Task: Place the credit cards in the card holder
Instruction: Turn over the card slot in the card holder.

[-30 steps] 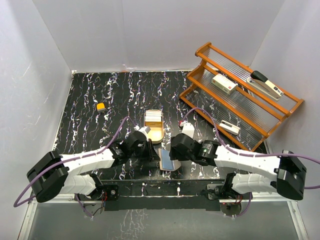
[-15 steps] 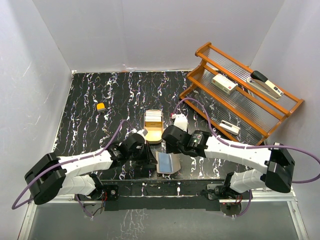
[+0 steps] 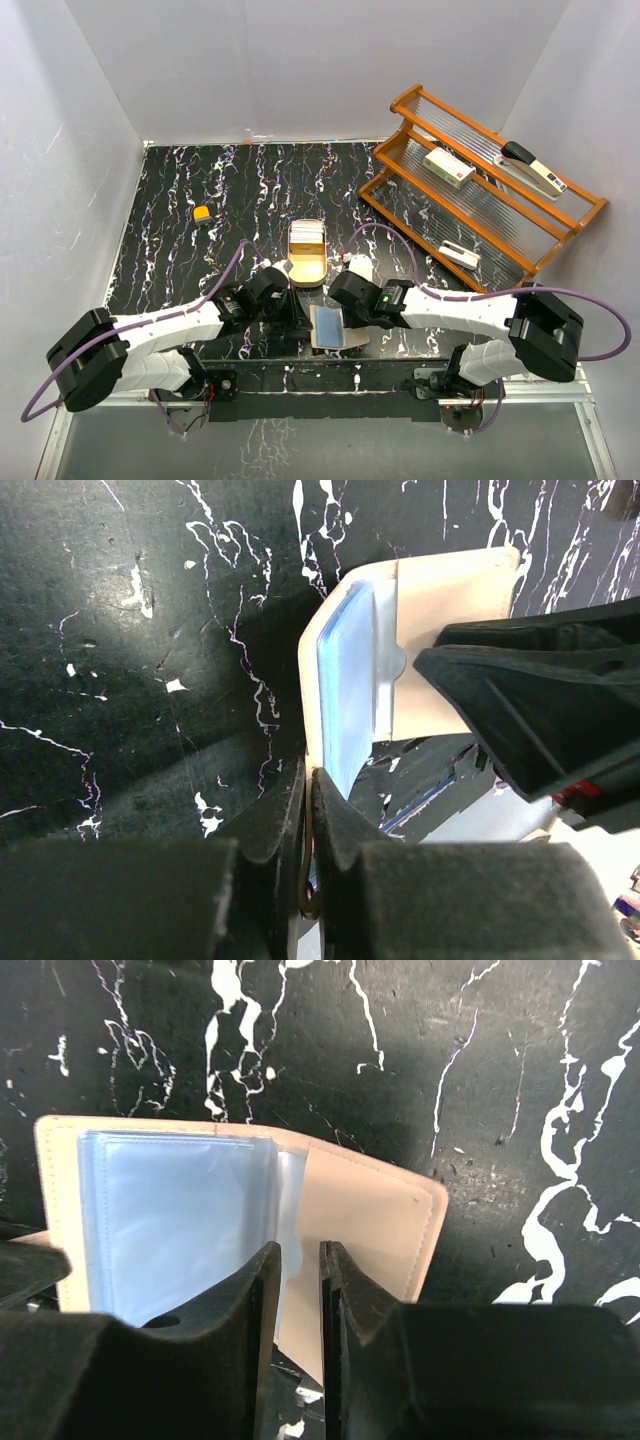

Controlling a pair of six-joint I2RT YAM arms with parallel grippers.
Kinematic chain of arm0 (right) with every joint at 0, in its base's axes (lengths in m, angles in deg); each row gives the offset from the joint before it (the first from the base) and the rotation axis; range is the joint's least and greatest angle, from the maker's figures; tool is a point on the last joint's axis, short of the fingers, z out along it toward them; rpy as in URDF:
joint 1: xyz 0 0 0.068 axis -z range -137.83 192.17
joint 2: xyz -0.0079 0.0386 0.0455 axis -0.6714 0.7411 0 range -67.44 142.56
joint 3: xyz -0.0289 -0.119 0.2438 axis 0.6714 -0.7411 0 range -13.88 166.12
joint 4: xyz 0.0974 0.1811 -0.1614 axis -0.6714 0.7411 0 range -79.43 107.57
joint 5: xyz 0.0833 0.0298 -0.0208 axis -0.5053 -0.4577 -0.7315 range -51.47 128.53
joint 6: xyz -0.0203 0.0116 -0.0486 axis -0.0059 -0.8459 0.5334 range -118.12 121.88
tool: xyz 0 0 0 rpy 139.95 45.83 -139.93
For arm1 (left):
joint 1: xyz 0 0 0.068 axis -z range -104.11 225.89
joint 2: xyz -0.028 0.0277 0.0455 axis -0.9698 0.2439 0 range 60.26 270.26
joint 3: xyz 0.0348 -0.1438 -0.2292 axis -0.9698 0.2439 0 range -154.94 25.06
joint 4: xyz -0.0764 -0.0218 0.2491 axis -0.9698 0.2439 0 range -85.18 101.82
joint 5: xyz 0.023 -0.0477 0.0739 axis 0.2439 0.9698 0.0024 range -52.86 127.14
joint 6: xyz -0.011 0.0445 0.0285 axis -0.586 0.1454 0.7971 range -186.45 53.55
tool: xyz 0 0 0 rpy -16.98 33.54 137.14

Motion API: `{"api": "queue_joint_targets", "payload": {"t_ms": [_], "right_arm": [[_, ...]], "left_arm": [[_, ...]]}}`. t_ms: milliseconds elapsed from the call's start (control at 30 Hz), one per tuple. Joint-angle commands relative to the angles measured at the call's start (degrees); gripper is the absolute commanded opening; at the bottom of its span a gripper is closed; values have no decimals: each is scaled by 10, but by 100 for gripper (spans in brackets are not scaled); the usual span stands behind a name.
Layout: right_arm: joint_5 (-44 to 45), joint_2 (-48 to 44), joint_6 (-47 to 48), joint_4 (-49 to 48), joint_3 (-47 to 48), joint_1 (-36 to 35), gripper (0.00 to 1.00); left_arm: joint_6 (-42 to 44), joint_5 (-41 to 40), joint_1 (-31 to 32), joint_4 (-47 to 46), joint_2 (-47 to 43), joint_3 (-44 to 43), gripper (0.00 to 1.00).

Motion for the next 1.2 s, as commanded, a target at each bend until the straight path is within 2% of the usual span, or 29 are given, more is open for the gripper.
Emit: {"api": "queue_joint_targets", "payload": {"t_ms": [0,100,167,333,533,633,700,767,867,1033,1167], "right_arm": [[1,5,-14,-59,-23,0,20],[-14,-5,-9,-100,-48,0,19],[-30,-13,-9,-136,-69,0,19],[-50,-21,-9,-183,-102,0,18],[-55,-19,-9,-196,-114,0,17],[-59,-19,-9,-202,-120,0,17],[-62,-21,-10,-209,-128,0,17],[-63,-25,-9,-219,-137,0,17],[-60,-26,-9,-223,-142,0,17],[-53,-27,-9,-225,-149,0,17],[-52,-28,-9,-225,-149,0,17]], "left_arm": [[-12,6,1,-9,-26,2,7],[-22,23,1,-53,-31,20,15],[-28,31,1,-80,-26,30,24],[-27,33,1,-97,-7,29,28],[-27,37,1,-122,14,30,24],[-31,37,1,-133,17,33,14],[-32,39,1,-134,18,30,11],[-30,40,1,-135,15,29,12],[-32,40,1,-129,3,29,20],[-41,42,2,-151,-18,44,22],[-39,45,1,-157,-8,41,8]]}}
